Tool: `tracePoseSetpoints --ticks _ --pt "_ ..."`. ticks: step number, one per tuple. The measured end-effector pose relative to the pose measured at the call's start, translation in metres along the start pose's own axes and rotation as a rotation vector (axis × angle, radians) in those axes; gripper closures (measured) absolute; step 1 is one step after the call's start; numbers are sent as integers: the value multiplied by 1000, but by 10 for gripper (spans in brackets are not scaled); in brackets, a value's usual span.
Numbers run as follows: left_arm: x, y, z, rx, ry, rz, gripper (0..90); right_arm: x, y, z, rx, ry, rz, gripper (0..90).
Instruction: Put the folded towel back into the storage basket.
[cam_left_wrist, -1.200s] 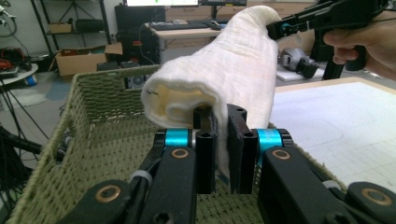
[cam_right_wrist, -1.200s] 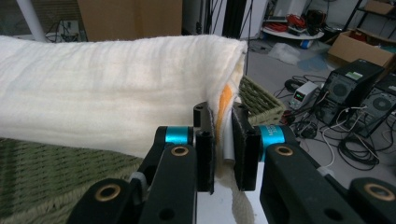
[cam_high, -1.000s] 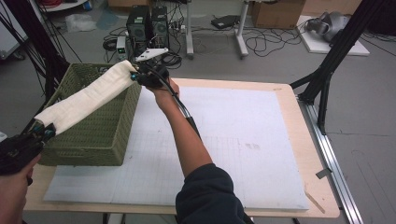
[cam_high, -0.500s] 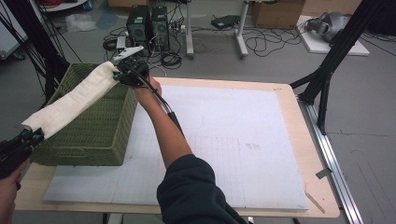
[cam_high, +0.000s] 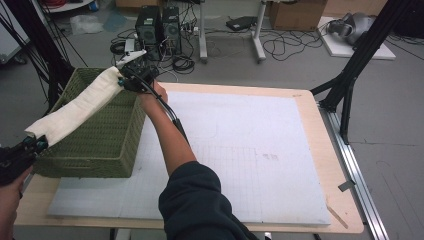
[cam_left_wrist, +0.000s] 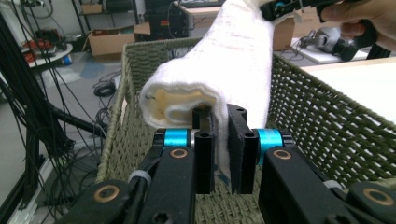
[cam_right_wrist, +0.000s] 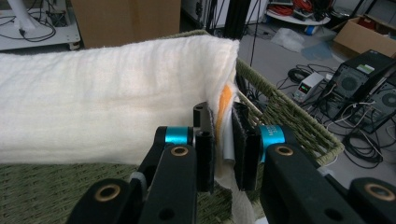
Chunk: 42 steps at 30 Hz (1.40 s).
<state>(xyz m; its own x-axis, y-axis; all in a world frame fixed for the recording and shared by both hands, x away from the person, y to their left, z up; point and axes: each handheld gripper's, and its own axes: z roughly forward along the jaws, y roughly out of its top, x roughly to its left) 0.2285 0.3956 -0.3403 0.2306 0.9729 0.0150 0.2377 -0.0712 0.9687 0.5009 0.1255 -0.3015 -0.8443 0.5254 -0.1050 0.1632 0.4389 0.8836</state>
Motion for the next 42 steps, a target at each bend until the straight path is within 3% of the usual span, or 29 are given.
tracePoseSetpoints --ticks 7,8,11,14,16,25,29,33,42 --pt "3 -2 11 50 9 -12 799 2 -1 8 11 -9 -14 810" --pt "3 -2 12 61 9 -17 773 2 -2 9 21 -15 -18 783" --pt "5 -2 13 67 26 -56 543 0 -7 14 46 -49 4 506" --pt "6 0 8 39 47 -63 420 -4 -9 9 31 -56 17 476" --pt "8 3 4 17 44 -68 394 -7 -9 5 28 -53 21 476" --pt "0 5 1 -25 1 -72 359 -17 -16 -30 -19 -34 29 439" --pt "-9 6 7 -28 -62 -92 358 -24 -28 -48 -24 20 50 385" --pt "-21 8 17 -38 -103 -103 302 -32 -44 -71 -39 39 68 329" --pt "-49 17 38 -64 -171 -89 196 -52 -76 -124 -78 11 103 217"
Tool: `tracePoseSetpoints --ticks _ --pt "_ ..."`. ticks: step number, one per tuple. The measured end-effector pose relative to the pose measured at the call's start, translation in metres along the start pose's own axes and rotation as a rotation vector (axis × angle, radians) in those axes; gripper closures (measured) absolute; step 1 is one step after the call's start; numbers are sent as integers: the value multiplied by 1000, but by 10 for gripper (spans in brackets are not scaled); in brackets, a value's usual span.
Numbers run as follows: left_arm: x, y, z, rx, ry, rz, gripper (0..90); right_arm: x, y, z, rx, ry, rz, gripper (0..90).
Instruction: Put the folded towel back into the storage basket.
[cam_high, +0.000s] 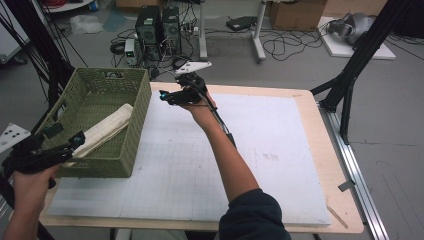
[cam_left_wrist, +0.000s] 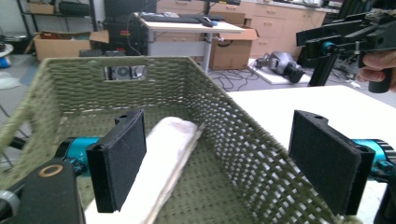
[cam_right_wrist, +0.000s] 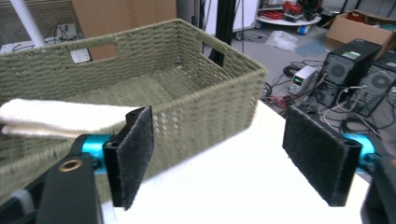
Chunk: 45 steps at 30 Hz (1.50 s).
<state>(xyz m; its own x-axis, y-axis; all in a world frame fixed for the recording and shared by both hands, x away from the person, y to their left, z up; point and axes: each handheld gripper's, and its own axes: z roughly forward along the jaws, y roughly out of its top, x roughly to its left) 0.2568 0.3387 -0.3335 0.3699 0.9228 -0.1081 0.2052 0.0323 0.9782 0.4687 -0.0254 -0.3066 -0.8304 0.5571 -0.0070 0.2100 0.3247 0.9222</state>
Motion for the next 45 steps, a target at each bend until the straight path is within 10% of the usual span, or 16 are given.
tracePoseSetpoints --ticks 26,36,45 --pt "-84 -3 78 38 -242 138 203 -35 -76 -161 1 -166 40 117" --pt "-121 4 94 25 -319 143 206 -32 -134 -236 19 -285 92 117" --pt "-157 -24 120 58 -374 106 206 -23 -182 -283 21 -407 135 116"
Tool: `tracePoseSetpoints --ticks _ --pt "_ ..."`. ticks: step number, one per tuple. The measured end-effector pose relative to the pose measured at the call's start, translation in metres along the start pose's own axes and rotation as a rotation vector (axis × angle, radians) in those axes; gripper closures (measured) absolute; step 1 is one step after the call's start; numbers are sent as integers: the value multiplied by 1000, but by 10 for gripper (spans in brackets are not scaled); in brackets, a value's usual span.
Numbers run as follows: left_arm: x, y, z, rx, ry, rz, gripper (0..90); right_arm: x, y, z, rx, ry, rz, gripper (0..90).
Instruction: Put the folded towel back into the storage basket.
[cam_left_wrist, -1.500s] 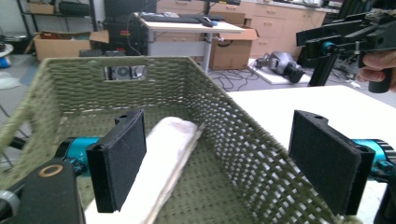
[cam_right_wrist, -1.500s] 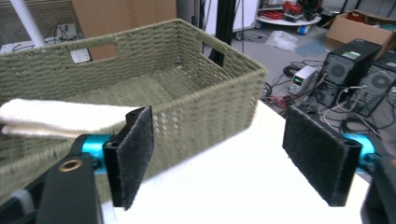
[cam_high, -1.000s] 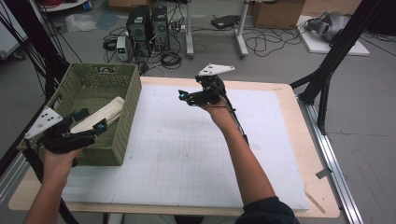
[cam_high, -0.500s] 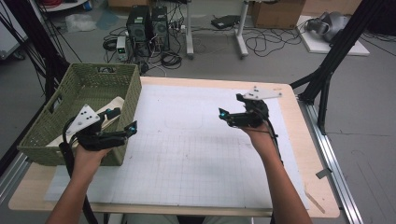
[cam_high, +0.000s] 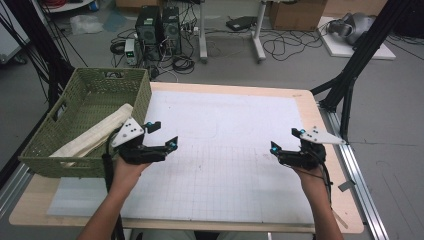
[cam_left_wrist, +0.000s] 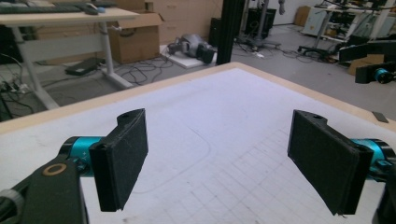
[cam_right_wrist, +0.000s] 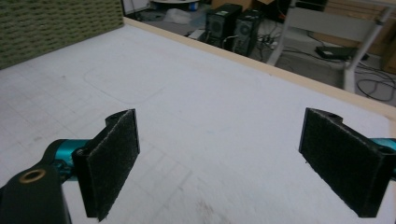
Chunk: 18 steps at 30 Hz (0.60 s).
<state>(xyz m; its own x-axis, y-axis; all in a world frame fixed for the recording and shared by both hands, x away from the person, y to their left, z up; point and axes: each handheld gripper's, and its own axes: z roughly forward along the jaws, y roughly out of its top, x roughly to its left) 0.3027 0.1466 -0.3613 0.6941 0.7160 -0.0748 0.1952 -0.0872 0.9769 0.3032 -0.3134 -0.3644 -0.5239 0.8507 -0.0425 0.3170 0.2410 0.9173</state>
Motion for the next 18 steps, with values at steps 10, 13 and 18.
tracePoseSetpoints --ticks 10,13,18 --pt "-16 -33 16 39 -40 42 208 -9 -41 -22 50 -78 48 116" --pt "-15 -40 17 66 -36 50 211 -7 -42 -25 38 -81 53 116" --pt "-12 -45 14 73 -26 41 215 -6 -42 -24 35 -86 48 116"
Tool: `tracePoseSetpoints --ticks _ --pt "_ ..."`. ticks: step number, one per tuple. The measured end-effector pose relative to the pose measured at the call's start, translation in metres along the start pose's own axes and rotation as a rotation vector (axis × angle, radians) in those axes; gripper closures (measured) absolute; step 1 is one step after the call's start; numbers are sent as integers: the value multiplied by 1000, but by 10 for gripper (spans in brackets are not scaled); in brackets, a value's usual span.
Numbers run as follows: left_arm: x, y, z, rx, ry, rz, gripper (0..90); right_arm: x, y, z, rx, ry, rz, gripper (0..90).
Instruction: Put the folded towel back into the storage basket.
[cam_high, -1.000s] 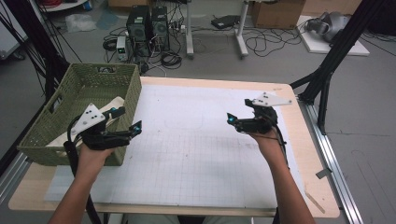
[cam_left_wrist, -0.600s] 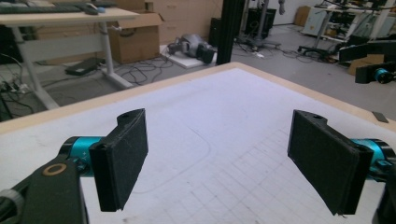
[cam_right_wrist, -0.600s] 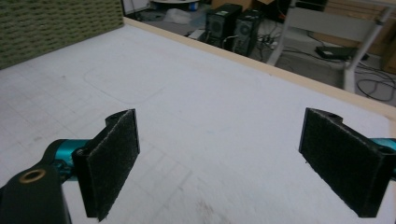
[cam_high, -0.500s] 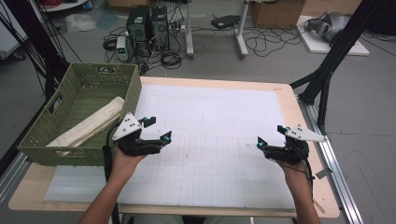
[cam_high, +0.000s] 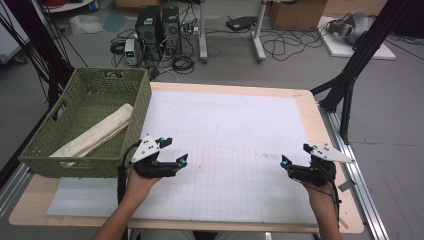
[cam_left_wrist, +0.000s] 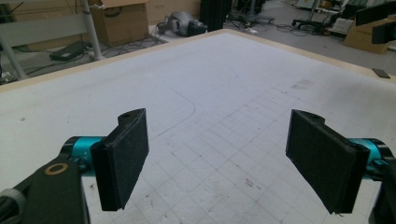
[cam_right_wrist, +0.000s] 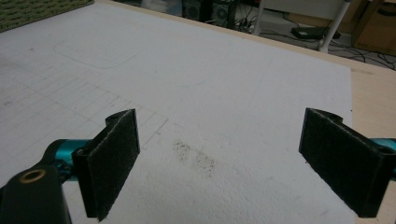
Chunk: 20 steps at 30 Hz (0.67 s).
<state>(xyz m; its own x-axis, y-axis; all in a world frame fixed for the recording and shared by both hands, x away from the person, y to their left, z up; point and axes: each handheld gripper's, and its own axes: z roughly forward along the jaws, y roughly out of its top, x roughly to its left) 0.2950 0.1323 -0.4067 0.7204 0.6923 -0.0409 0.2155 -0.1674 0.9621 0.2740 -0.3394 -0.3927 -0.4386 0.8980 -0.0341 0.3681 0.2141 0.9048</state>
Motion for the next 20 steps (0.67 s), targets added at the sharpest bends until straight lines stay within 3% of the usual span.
tracePoseSetpoints --ticks 9,20 --pt "0 -1 0 10 6 4 221 4 0 5 6 10 -25 116" --pt "2 -2 2 15 9 -5 218 4 -2 7 10 18 -16 116"
